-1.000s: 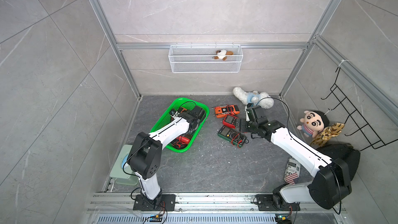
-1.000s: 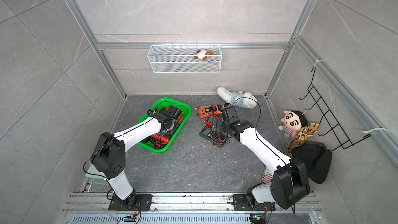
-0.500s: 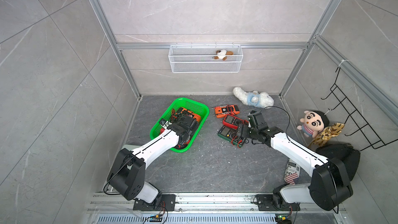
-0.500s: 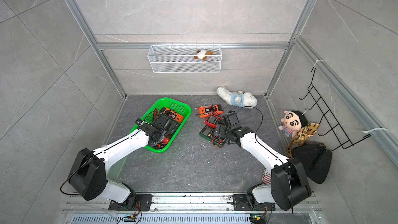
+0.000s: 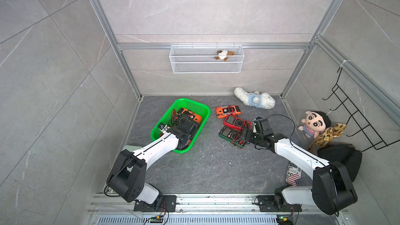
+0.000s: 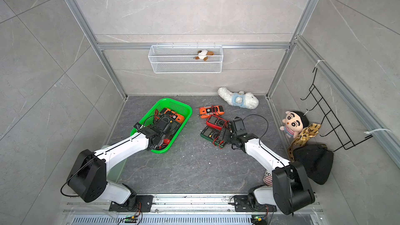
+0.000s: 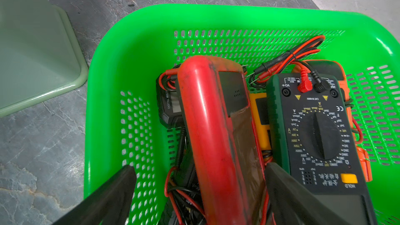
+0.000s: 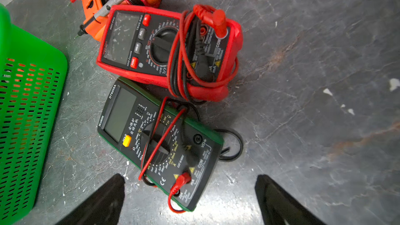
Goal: Put the multimeter into the basket
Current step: Place the multimeter in the basket, then pick up the multimeter from the center of the board.
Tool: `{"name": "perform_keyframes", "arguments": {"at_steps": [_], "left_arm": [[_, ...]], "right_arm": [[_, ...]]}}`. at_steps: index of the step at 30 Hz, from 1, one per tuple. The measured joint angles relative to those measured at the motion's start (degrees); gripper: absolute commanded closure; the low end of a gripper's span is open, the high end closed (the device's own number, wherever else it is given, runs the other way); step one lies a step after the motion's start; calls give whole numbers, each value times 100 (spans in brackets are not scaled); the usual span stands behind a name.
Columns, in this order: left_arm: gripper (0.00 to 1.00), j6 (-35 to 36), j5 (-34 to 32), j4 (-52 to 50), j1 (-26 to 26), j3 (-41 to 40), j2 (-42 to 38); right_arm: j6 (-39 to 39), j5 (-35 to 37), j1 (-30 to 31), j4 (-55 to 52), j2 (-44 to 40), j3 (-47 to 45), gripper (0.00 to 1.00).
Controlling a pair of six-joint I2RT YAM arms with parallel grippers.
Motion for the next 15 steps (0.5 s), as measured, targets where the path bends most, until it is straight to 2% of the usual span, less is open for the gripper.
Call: {"name": "perform_keyframes", "arguments": {"at_steps": [11, 15], "left_arm": [[2, 544, 2, 37, 0, -168, -977], [2, 949, 31, 260, -26, -179, -1132]], "right_arm": [[688, -817, -323, 1486, 13, -1054, 10], [861, -1047, -369, 2031, 186, -1281, 12]]}}
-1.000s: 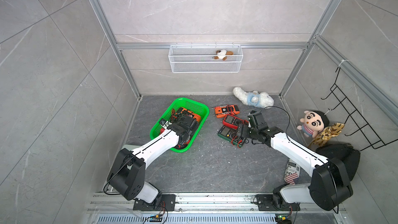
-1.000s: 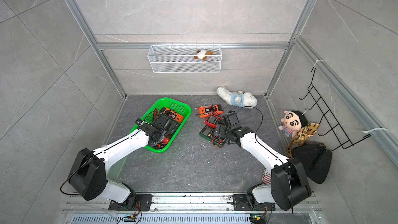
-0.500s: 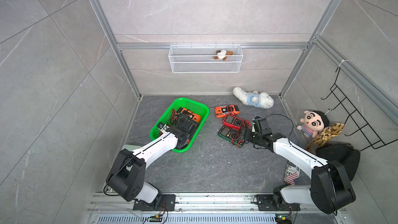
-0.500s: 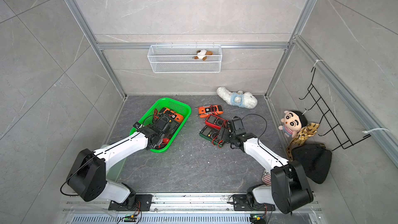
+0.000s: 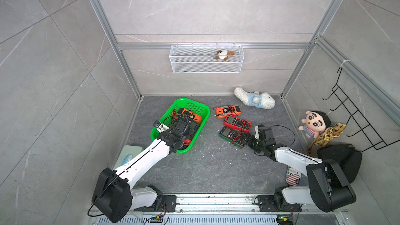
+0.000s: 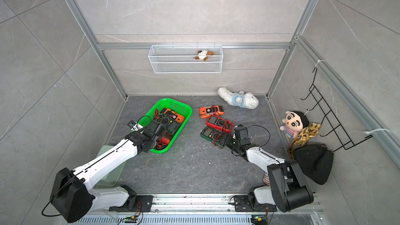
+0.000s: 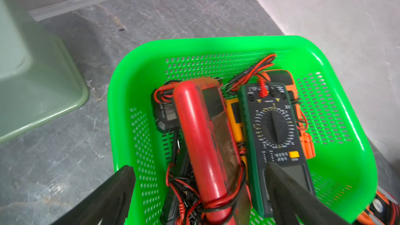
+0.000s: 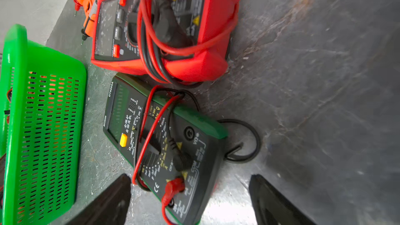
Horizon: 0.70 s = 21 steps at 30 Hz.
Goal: Put the multimeter into the basket
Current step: Pick up the multimeter from the center of the board.
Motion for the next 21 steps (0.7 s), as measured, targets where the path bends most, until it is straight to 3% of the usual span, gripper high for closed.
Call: {"name": "perform_keyframes", "arguments": {"at_steps": [6, 11, 17, 21], "left_arm": [[2, 911, 63, 817, -590, 35, 20], [2, 1622, 186, 1401, -1163, 461, 656], [2, 2275, 636, 2166, -1325, 640, 1167], [2, 2531, 776, 2437, -1325, 640, 1237]], "right_arm": [[98, -120, -44, 315, 72, -116, 11], [17, -114, -162, 192, 11, -90, 8], [-186, -256, -634, 96, -15, 153, 4], [-258, -601, -1003, 389, 404, 452, 5]]}}
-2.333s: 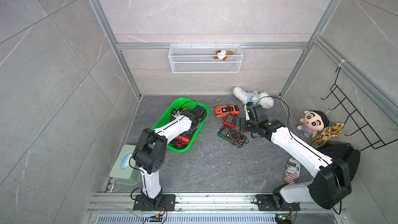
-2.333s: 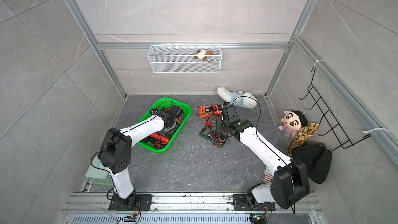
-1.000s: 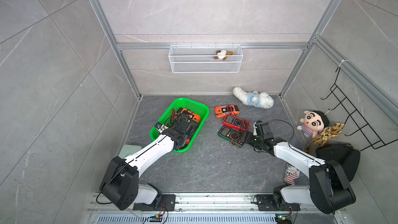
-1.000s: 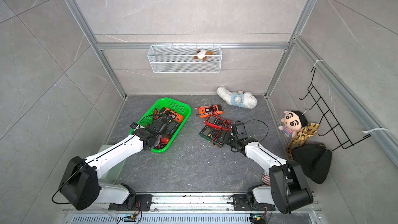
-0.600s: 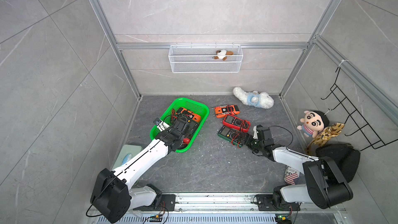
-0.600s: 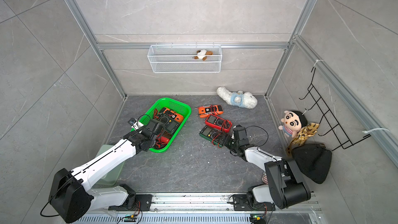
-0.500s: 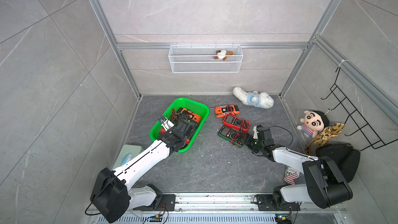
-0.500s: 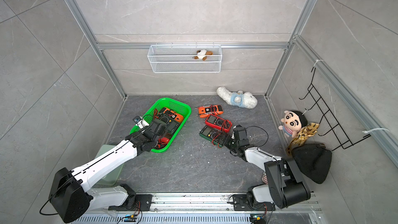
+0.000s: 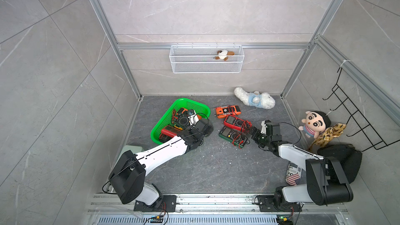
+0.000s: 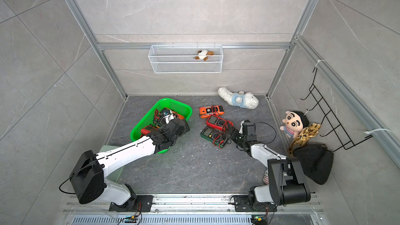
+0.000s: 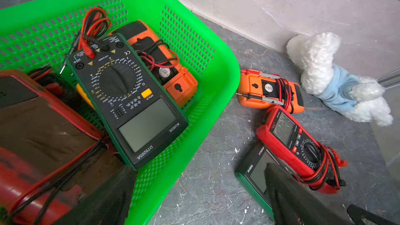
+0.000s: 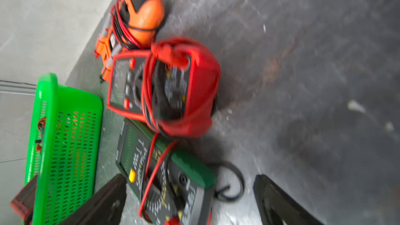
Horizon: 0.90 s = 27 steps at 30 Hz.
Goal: Put the multimeter into the basket
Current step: Pick up the multimeter from the center of the board.
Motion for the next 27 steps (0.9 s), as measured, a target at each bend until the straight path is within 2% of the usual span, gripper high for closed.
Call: {"name": "perform_keyframes", "arguments": {"at_steps": [5, 11, 22, 27], "left_arm": [[2, 188, -52, 179, 2, 0, 0], [2, 264, -105, 201, 55, 0, 0], [2, 275, -365, 192, 125, -57, -125], [2, 271, -396, 184, 164, -133, -188]], "right_arm": [[48, -555, -348, 719, 789, 162, 7], [144, -1014, -367, 1314, 1467, 444, 10], [251, -1193, -367, 1805, 2330, 1069, 12], [240, -1141, -332, 1792, 2516, 1283, 20]]}}
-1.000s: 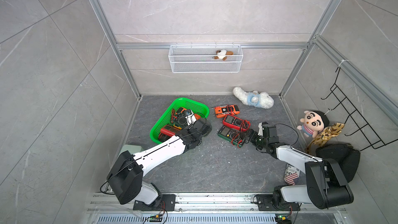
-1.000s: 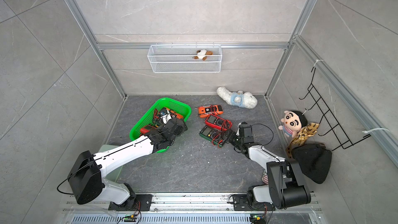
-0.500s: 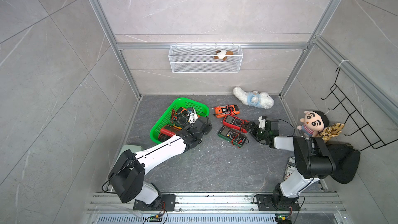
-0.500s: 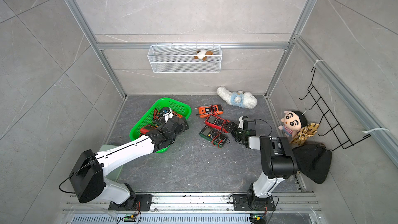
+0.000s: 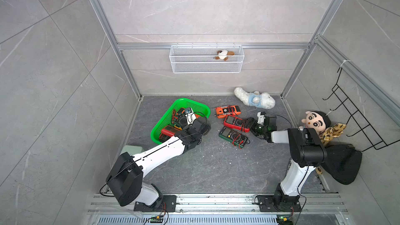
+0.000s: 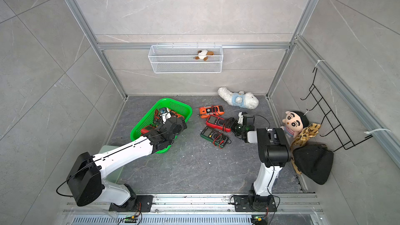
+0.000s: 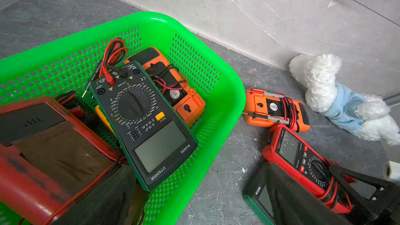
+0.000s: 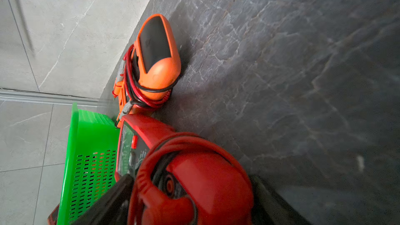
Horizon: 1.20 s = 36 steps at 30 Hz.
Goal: Put the multimeter into the basket
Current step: Pick up the multimeter from the center of the board.
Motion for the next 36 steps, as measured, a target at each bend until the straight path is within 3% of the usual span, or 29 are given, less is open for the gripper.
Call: {"name": "perform_keyframes", "arguments": {"at_steps": [9, 13, 19, 36], "left_arm": [[2, -37, -181, -94, 85, -146, -160], [2, -109, -310, -199, 103, -254, -315], [2, -188, -577, -352, 155, -356, -540], [2, -280, -918, -605, 343, -411, -682]], "right_arm": [[-83, 319, 192, -109, 50, 81, 42], [-33, 404, 216, -92, -15, 33, 77], [144, 597, 269, -101, -317, -245, 98], [686, 1027, 302, -317, -1436, -970, 100]]}}
